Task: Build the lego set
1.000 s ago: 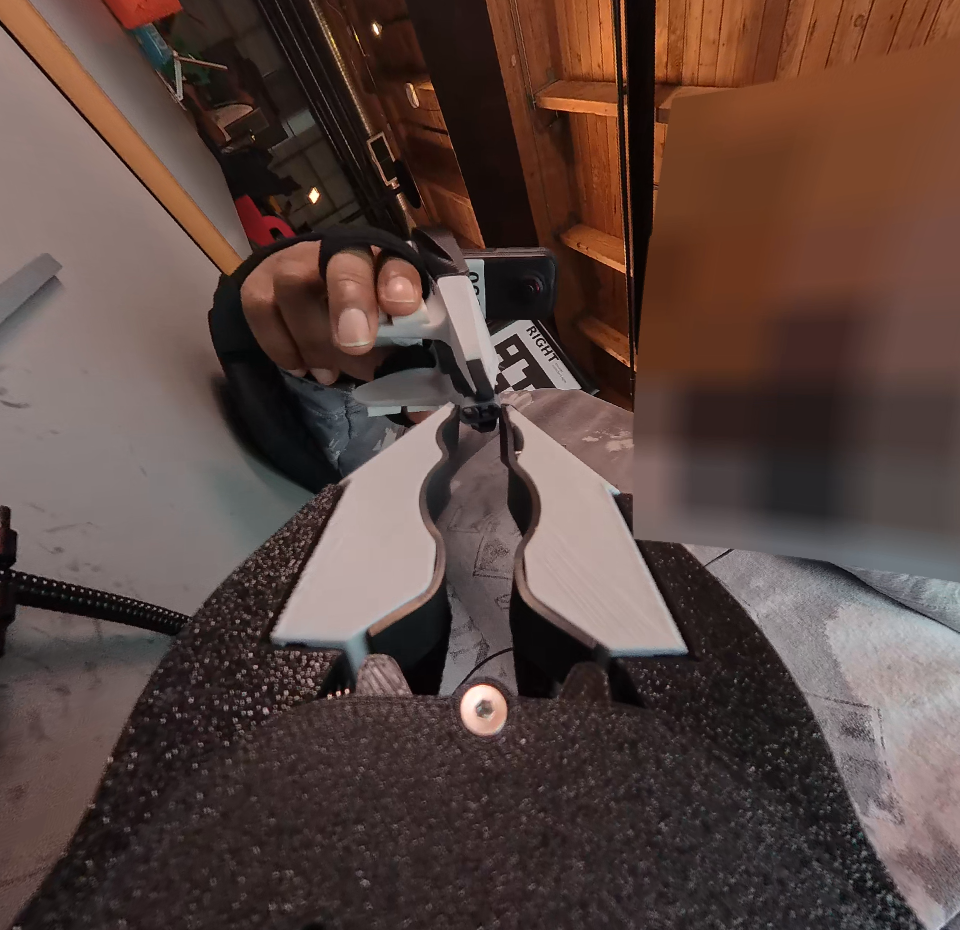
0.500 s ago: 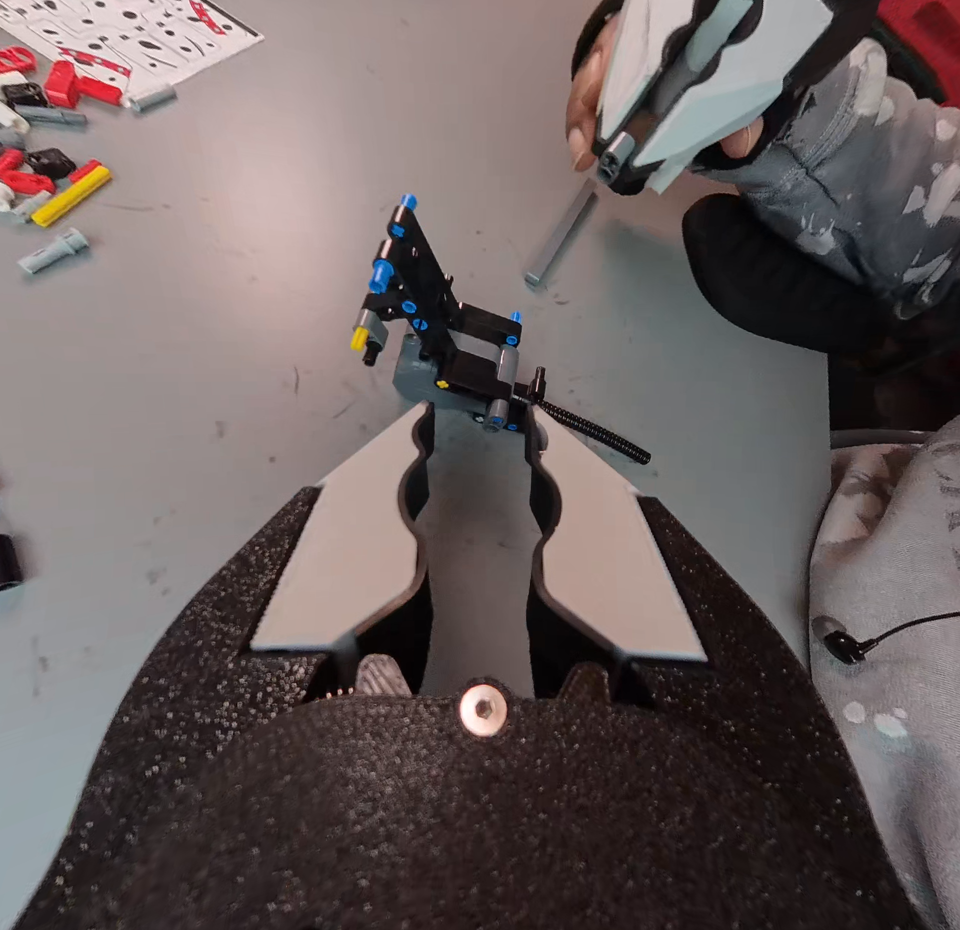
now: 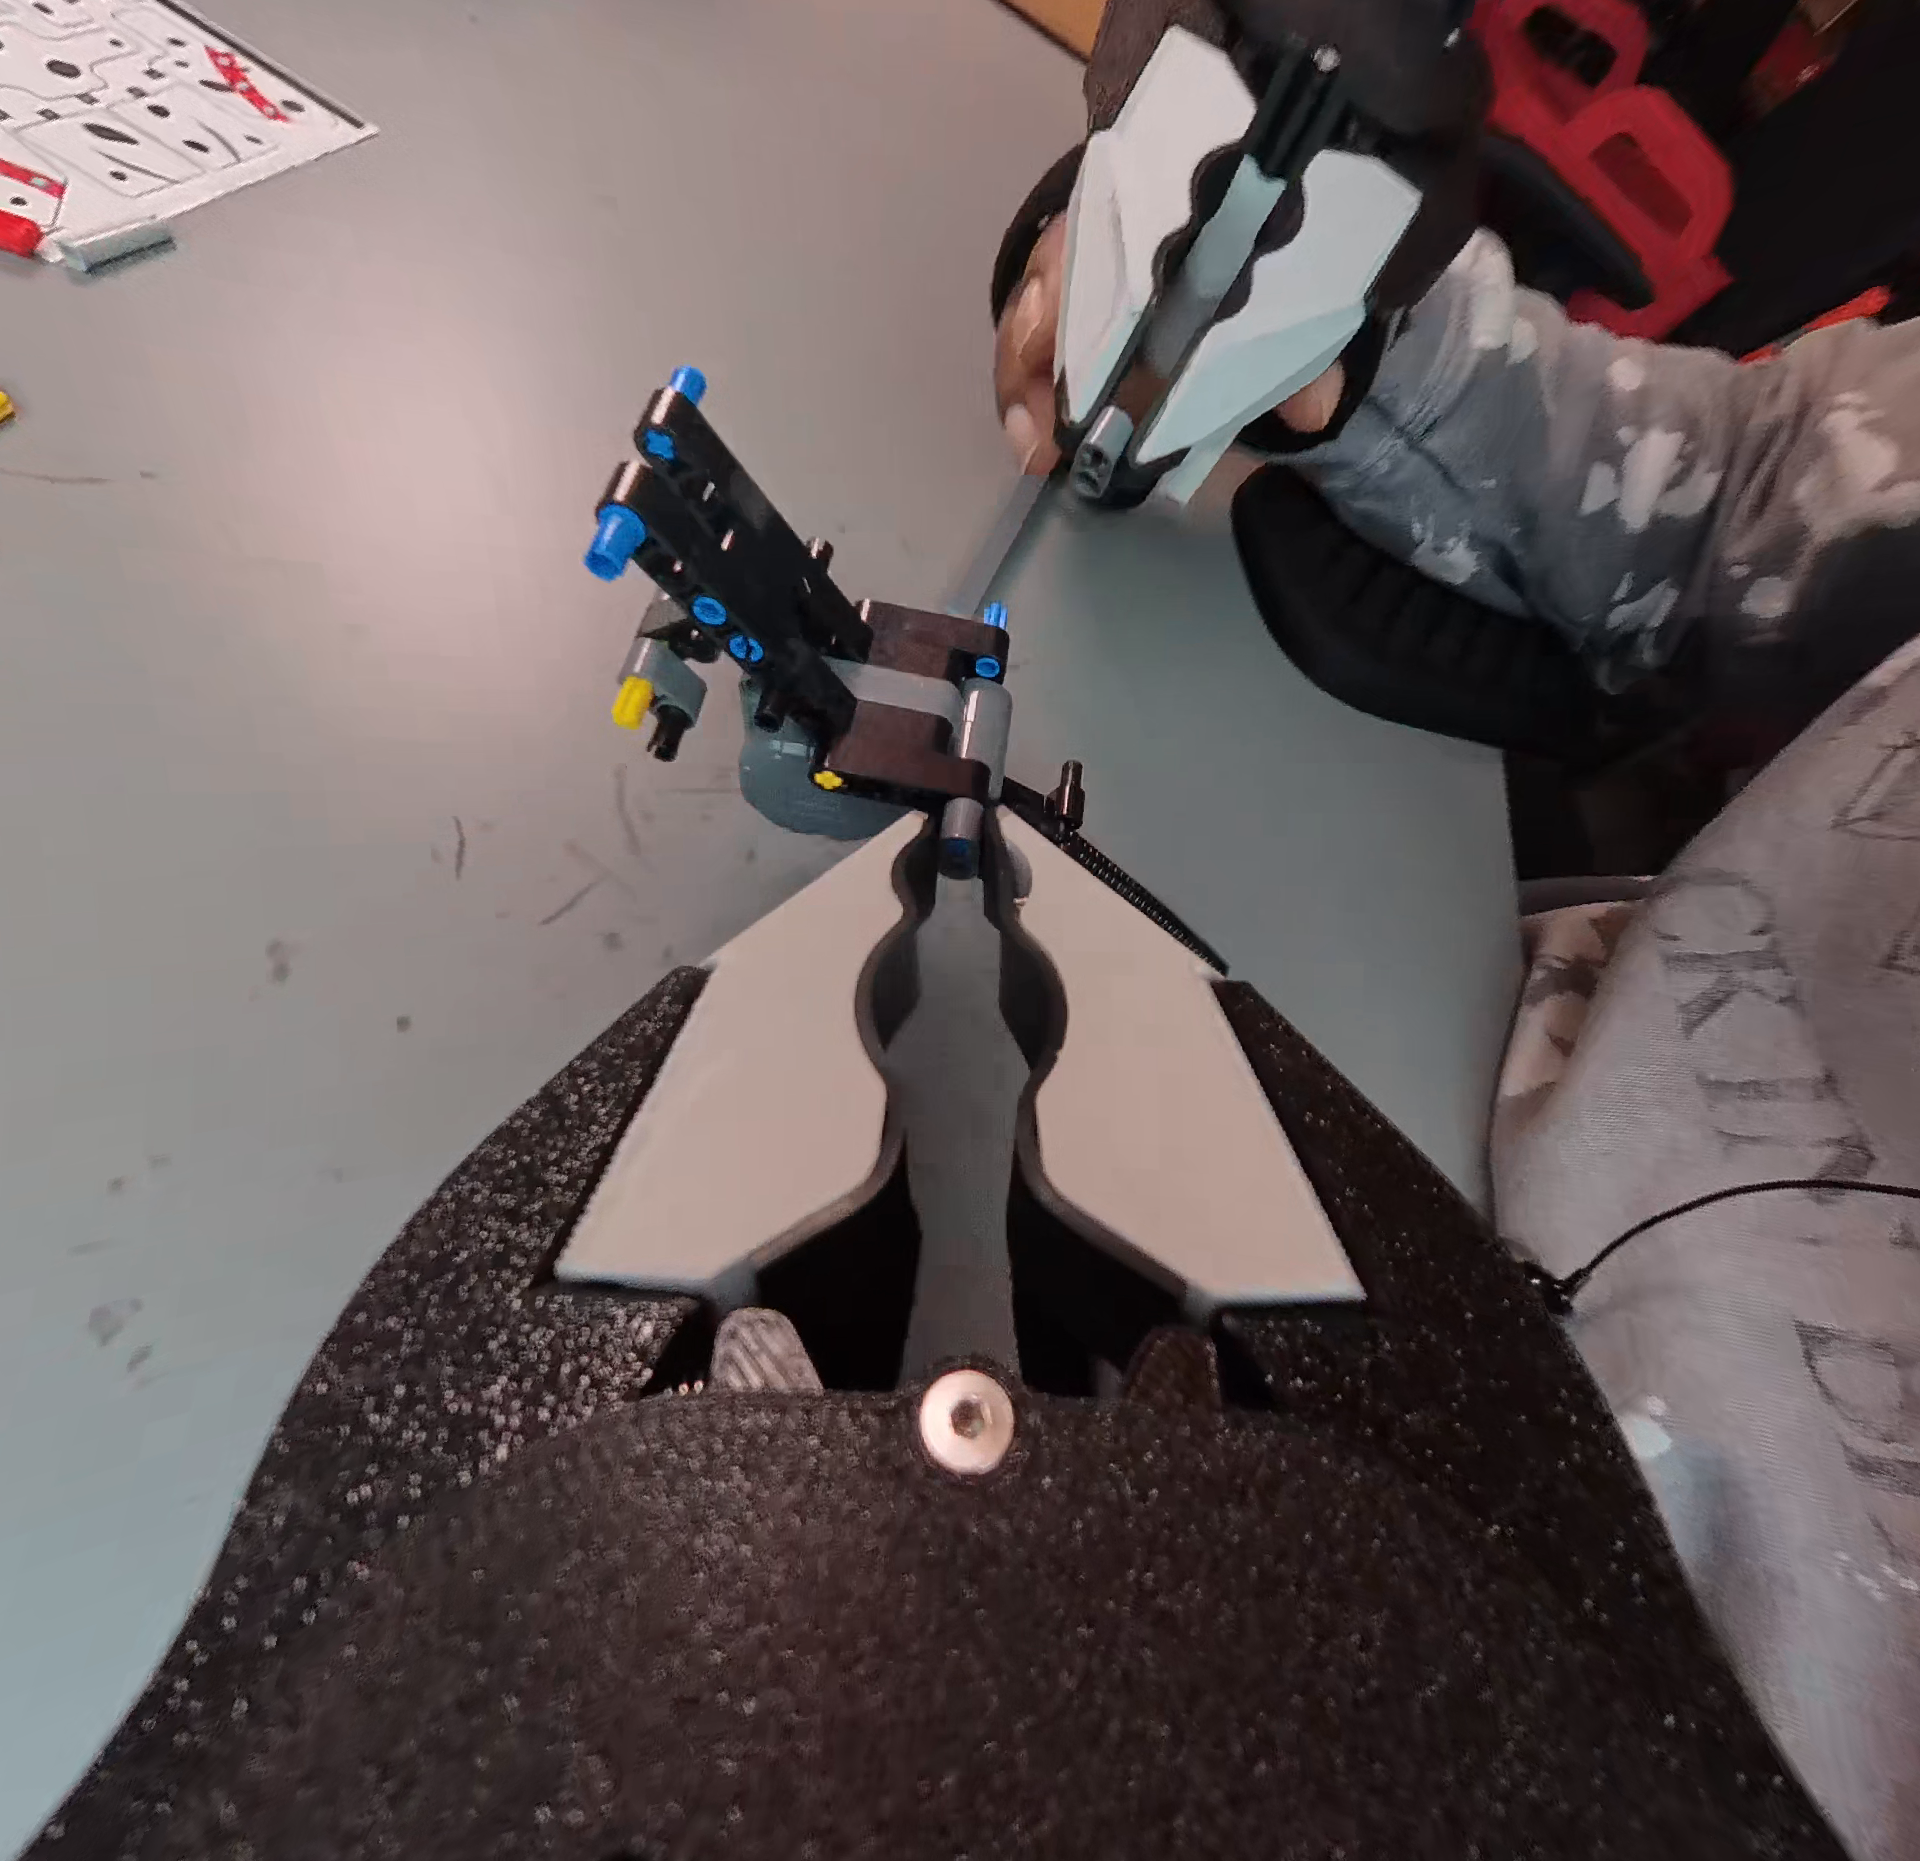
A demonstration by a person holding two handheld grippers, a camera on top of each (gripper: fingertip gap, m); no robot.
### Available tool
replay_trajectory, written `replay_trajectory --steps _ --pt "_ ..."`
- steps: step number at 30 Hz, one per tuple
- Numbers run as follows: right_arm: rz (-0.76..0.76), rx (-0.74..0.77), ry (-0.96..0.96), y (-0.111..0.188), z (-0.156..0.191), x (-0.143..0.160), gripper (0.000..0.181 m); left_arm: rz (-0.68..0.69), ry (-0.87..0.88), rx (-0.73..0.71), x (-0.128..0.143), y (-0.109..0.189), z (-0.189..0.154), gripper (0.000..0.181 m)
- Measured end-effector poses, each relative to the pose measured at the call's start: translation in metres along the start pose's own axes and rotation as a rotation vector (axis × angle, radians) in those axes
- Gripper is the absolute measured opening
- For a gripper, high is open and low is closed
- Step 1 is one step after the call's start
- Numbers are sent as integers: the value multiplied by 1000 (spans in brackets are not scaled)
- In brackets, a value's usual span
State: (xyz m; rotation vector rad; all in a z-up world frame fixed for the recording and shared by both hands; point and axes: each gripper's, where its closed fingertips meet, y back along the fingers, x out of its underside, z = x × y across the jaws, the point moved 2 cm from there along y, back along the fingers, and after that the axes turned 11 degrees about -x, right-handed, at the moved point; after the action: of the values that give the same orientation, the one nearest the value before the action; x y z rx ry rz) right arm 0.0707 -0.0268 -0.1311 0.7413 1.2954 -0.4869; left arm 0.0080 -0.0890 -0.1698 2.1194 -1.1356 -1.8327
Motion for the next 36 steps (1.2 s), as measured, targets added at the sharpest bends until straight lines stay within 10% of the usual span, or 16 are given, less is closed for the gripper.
replay_trajectory --steps 1,18,36 --pt "-26 -17 -15 0 2 -4 7 -34 24 42 -5 4 -4 7" --pt "-257 -219 -245 -9 14 -22 6 -162 111 212 -28 22 -28 7" --pt "25 -220 -226 -21 18 10 6 14 116 176 2 11 -26 6"
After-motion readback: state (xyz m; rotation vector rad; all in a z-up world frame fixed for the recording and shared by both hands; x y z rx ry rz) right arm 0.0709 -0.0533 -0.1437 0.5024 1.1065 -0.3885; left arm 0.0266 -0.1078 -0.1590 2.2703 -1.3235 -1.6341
